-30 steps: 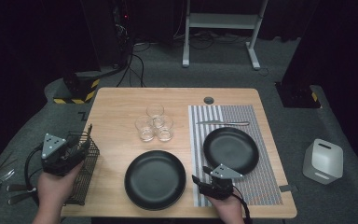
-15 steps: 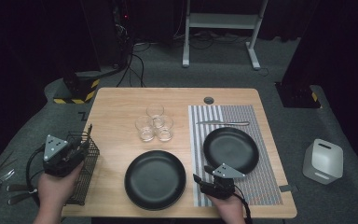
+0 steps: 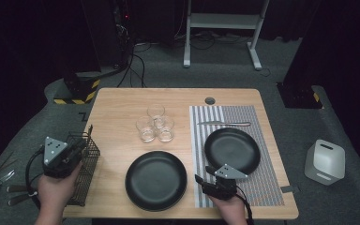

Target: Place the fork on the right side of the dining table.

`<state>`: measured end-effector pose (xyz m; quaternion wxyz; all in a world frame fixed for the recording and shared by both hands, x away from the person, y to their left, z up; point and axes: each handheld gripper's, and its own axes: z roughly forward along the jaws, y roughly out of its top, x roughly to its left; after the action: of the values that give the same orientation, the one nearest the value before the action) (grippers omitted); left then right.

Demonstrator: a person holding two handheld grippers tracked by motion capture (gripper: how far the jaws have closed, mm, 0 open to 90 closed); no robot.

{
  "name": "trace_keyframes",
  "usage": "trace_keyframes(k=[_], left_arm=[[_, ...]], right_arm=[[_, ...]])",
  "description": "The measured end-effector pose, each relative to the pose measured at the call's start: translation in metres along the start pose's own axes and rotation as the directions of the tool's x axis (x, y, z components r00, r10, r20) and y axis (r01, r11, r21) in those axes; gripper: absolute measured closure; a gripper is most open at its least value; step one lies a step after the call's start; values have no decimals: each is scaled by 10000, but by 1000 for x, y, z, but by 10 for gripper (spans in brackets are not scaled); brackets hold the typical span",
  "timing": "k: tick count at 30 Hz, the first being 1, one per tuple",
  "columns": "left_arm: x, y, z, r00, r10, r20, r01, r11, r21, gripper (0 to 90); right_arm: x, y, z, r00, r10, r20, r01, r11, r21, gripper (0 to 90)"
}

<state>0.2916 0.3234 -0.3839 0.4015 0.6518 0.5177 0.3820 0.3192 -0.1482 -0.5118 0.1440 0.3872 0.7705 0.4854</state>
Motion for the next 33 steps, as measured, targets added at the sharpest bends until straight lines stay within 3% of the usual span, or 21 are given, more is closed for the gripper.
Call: trace_keyframes(k=[11,24,33], left_arm=[[1,1,-6,9982,13,-597,-47,9984,-566,863],[7,6,-18,9975,-305,-638,227,9925,-1202,865],[14,6,-26,9959,-723,-550,610,9811,-1838,865]], right_arm=[[1,0,0,10000,-4,-31,4,10000,-3,417],[3,-1,1,9996,-276,21,276,9996,21,421],[5,-2,2,9994,-330,43,329,9992,213,421]])
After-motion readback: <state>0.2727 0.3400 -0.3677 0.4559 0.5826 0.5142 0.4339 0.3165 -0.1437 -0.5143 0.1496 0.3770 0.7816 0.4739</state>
